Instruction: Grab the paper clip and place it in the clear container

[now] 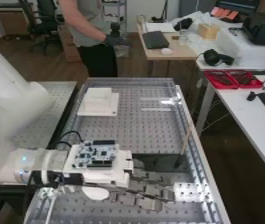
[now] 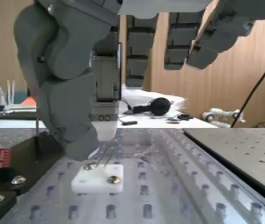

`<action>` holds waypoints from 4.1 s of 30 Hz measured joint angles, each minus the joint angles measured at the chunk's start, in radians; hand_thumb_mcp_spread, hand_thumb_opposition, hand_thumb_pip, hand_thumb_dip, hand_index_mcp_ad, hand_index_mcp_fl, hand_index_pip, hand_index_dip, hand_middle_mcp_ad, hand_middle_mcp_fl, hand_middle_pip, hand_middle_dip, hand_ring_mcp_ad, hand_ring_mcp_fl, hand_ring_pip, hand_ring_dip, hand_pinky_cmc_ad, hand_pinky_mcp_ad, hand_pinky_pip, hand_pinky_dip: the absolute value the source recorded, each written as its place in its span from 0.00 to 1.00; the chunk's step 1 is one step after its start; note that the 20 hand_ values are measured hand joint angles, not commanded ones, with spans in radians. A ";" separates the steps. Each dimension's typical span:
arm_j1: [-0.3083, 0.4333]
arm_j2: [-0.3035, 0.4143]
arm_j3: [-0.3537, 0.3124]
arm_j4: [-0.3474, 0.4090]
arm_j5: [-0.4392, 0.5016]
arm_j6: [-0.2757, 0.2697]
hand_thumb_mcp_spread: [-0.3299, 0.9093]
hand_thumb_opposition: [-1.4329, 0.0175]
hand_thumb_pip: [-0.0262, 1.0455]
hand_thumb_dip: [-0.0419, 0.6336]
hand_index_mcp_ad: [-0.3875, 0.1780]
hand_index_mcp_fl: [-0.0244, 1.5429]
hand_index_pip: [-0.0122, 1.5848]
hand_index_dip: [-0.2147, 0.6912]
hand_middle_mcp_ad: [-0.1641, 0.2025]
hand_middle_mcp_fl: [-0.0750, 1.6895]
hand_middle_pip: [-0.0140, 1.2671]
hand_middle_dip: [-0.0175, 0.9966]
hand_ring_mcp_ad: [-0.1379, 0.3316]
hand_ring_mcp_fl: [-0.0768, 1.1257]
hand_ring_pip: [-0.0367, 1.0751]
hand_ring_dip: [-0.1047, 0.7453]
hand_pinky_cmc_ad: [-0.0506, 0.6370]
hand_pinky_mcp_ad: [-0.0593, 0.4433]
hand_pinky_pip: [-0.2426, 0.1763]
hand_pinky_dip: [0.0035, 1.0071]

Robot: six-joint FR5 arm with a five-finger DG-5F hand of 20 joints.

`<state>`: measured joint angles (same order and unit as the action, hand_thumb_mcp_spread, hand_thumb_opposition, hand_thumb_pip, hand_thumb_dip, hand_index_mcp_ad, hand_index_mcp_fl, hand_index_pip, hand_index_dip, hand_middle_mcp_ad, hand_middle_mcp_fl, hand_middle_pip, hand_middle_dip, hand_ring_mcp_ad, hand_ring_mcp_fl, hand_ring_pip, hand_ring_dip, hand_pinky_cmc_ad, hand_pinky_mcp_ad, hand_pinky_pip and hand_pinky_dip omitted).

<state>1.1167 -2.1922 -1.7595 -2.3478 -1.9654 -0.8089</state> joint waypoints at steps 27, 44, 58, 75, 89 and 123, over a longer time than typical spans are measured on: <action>-0.019 -0.045 0.061 -0.006 -0.044 0.006 0.71 0.38 0.47 0.44 0.44 0.31 0.75 0.29 0.37 0.21 0.10 0.17 0.52 0.17 0.12 0.13 0.58 0.35 0.55 0.15; -0.029 -0.052 0.064 -0.013 -0.061 -0.014 0.72 0.36 0.47 0.44 0.44 0.38 0.83 0.30 0.36 0.21 0.10 0.17 0.52 0.17 0.12 0.13 0.58 0.36 0.55 0.15; -0.030 -0.060 0.079 -0.014 -0.069 0.003 0.75 0.35 0.47 0.43 0.43 0.43 0.84 0.31 0.36 0.23 0.10 0.17 0.52 0.19 0.12 0.14 0.58 0.36 0.59 0.15; -0.017 0.013 0.038 0.042 -0.057 0.062 0.76 0.33 0.43 0.44 0.44 0.55 0.73 0.32 0.36 0.26 0.10 0.17 0.51 0.22 0.12 0.14 0.61 0.36 0.58 0.15; 0.108 0.234 -0.137 0.119 0.062 0.142 0.76 0.33 0.43 0.43 0.44 0.56 0.71 0.33 0.36 0.27 0.10 0.17 0.51 0.22 0.12 0.14 0.62 0.36 0.60 0.15; 0.694 0.173 -0.112 0.017 0.498 0.190 0.76 0.32 0.43 0.44 0.44 0.59 0.66 0.38 0.38 0.27 0.10 0.17 0.52 0.22 0.12 0.14 0.62 0.38 0.62 0.15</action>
<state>1.8108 -2.0194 -1.8714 -2.3310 -1.4678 -0.6192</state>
